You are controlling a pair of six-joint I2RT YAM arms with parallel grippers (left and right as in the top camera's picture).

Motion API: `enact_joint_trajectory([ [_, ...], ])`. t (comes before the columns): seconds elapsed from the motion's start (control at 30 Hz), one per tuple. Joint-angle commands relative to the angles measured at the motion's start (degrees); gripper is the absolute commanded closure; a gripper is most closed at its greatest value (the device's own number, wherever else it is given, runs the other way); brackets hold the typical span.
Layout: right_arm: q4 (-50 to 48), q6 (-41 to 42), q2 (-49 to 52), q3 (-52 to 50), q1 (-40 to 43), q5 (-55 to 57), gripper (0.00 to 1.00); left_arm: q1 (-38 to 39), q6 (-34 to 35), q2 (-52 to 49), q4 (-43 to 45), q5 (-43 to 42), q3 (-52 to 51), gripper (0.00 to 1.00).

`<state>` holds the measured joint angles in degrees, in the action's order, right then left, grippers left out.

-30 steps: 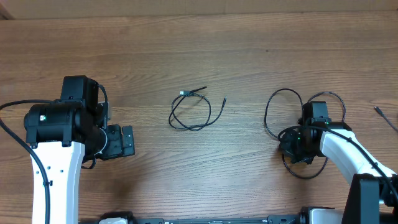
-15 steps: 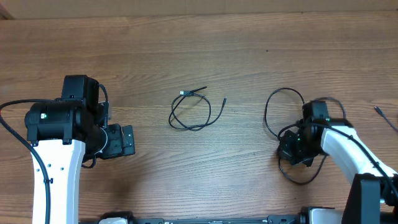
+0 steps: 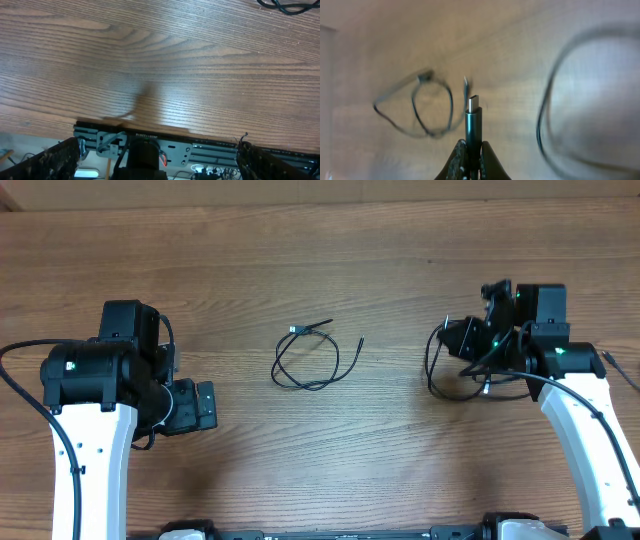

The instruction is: Untangle cables

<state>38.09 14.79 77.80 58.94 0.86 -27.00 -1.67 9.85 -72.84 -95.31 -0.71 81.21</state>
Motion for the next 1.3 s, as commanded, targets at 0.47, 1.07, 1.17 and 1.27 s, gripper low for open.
enact_joint_trajectory([
  [0.47,-12.31,-1.25,16.28,1.29,-0.9,1.27,0.0,-0.55,-1.29,-0.24,0.04,-0.39,0.7,0.01],
  [1.07,6.67,-18.51,9.16,0.37,-4.81,16.52,0.0,-0.55,-1.29,-0.24,0.04,-0.39,0.7,0.0],
  [1.17,3.61,-18.12,9.22,-3.32,-6.51,16.55,0.0,-0.55,-1.29,-0.24,0.04,-0.39,0.7,0.01],
  [1.27,0.2,-17.64,9.27,-7.5,-7.63,17.0,0.0,-0.55,-1.29,-0.24,0.04,-0.39,0.7,0.0],
])
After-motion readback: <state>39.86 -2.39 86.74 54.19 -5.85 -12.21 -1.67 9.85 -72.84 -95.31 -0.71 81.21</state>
